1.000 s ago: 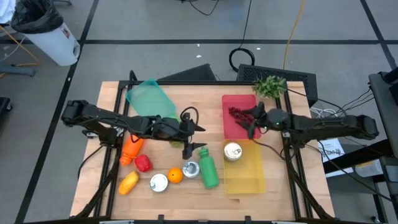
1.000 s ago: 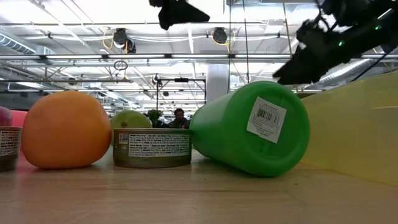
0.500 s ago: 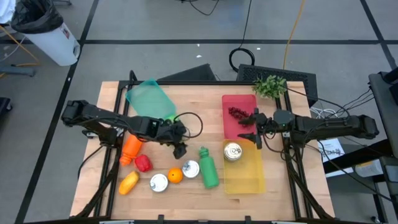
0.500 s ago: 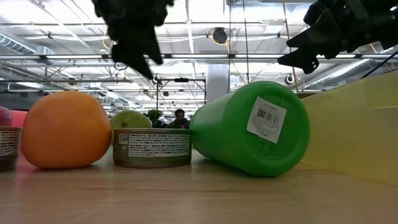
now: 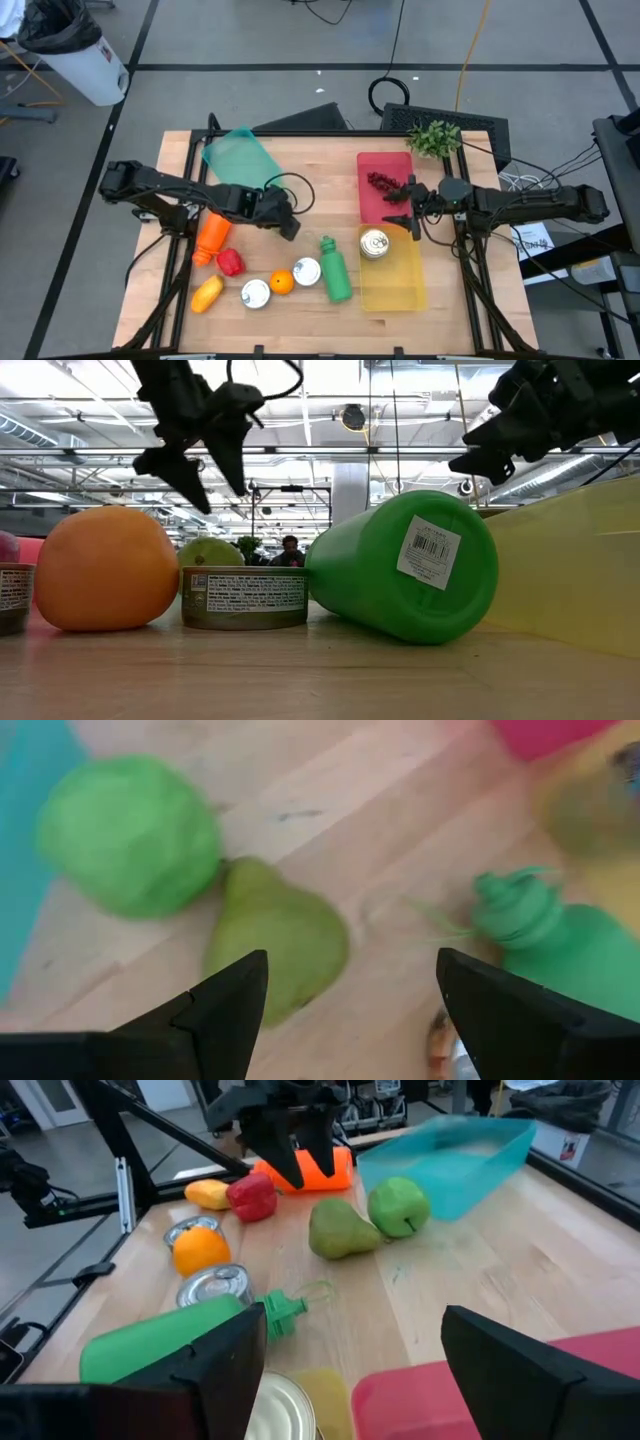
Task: Pick & Place Food Item
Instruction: Put the green pear into the pink bin
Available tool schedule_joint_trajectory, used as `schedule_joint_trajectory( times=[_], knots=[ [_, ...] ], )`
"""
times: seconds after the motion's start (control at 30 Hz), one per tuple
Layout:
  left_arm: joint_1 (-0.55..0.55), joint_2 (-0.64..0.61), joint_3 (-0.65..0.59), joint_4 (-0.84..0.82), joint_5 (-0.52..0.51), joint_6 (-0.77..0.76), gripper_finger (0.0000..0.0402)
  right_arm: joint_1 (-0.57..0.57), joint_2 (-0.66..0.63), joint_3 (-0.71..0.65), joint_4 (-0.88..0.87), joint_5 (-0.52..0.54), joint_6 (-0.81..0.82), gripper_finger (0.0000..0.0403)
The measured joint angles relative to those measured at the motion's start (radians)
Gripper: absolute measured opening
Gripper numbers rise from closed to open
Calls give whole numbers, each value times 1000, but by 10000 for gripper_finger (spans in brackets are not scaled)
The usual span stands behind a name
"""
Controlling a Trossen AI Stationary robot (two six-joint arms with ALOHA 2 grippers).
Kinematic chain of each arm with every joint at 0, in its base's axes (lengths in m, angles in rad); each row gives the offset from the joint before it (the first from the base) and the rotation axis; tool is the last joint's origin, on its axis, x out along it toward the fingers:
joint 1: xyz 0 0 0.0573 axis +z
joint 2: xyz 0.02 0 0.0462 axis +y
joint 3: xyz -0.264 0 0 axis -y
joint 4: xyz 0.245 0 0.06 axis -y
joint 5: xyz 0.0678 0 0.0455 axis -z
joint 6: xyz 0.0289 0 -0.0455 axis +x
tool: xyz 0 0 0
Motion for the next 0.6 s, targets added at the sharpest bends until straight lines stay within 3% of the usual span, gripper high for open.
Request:
schedule_joint_trajectory(
  times=[0.4, 0.6],
  knots=[
    [17, 53, -90, -7, 24, -195, 301, 0, 0, -3, 13, 1, 1, 281],
    [47, 70, -89, 99, 42, -181, 301, -1, 0, -3, 19, 1, 2, 281]
  ],
)
